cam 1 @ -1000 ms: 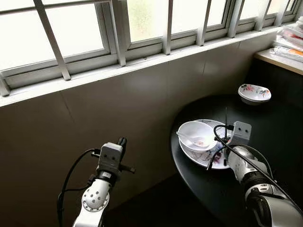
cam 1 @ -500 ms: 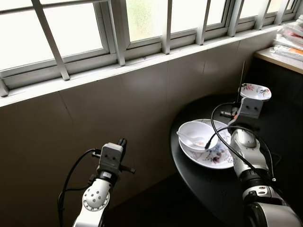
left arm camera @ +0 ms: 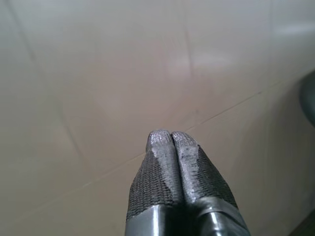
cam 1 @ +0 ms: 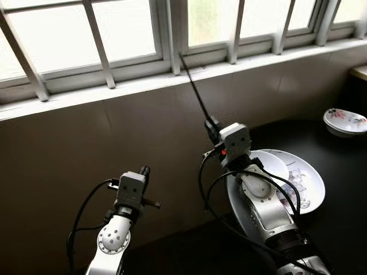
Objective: Kitchen organization
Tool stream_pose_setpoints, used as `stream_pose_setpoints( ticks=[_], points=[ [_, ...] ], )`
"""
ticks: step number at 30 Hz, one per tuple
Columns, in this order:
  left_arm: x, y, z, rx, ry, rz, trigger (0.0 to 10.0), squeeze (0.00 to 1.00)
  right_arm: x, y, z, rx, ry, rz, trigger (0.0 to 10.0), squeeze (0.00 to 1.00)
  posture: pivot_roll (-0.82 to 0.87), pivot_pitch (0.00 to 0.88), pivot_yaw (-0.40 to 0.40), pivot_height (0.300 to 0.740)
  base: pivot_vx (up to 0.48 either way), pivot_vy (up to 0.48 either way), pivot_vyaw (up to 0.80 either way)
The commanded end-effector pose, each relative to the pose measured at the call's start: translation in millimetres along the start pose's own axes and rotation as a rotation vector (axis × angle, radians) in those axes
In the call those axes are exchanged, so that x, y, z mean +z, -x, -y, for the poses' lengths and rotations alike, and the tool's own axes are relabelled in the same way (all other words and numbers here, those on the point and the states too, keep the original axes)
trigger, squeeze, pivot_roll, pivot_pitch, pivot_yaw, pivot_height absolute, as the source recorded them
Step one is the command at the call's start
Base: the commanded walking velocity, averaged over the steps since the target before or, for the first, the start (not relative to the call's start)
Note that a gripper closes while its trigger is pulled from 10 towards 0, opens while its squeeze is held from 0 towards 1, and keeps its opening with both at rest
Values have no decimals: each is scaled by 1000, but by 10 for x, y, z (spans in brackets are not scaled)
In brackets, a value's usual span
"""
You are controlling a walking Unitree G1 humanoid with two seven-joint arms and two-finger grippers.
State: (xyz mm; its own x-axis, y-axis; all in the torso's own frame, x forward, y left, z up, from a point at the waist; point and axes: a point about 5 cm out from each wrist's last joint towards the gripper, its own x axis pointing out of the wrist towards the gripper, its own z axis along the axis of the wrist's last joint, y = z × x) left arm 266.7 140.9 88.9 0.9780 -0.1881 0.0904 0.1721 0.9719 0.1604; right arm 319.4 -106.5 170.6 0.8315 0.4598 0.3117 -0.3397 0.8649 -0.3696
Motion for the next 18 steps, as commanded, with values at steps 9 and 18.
stream_pose_setpoints(
  ticks=[9,18],
  points=[
    [-55,16,-101,46,-35,-36,10000,0,-137,151,-260,106,-60,-78,0,0,-97,0,58,740,0,0,800],
    [-73,16,-87,27,-46,-50,10000,0,-188,198,-263,84,-84,-114,0,0,-101,0,61,740,0,397,800]
  ],
)
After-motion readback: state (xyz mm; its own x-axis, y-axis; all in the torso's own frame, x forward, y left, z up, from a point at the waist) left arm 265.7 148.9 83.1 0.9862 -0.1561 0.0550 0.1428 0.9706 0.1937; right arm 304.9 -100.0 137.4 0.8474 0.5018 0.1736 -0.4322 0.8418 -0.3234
